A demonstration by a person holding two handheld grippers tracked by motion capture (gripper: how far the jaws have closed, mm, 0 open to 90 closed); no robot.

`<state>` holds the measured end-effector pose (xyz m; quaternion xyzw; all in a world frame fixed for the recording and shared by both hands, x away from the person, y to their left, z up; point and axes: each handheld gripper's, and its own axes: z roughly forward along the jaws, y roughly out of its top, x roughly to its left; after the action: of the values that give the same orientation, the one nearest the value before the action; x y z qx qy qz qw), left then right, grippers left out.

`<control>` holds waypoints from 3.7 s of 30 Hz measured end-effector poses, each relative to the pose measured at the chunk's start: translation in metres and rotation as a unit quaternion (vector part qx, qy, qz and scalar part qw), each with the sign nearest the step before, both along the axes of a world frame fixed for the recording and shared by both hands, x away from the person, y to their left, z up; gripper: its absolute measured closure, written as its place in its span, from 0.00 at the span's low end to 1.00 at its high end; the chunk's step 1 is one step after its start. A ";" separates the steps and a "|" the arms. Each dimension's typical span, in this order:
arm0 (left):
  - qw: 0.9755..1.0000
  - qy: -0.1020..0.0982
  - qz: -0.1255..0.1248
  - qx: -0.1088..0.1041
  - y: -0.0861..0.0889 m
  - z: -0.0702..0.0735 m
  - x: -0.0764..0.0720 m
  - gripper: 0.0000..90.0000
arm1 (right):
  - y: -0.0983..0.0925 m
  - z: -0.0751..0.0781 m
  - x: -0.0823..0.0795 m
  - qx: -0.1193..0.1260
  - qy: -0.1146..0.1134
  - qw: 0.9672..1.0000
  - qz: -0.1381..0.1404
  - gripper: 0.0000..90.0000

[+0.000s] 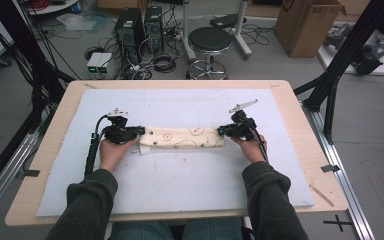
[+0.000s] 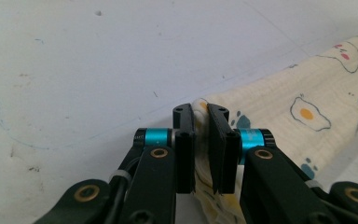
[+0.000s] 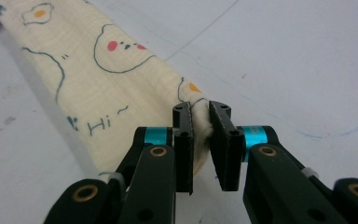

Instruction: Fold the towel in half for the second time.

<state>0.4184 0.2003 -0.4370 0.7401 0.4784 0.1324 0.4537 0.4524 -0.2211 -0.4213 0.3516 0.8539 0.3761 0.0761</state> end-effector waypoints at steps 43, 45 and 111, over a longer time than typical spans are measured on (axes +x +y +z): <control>0.993 0.007 -0.096 0.070 -0.004 0.001 -0.029 0.79 | 0.006 -0.011 -0.025 -0.047 -0.040 0.997 0.036 0.64; 0.993 0.009 -0.095 0.070 -0.004 0.001 -0.029 0.79 | 0.006 -0.012 -0.025 -0.046 -0.040 0.997 0.038 0.63; 0.993 -0.057 -0.099 0.012 -0.001 0.039 -0.057 0.39 | -0.001 0.020 -0.050 0.072 -0.046 0.996 -0.015 0.16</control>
<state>0.3618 0.1995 -0.3982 0.7806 0.3743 0.1349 0.4821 0.4023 -0.2219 -0.4010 0.3514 0.8148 0.4511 0.0953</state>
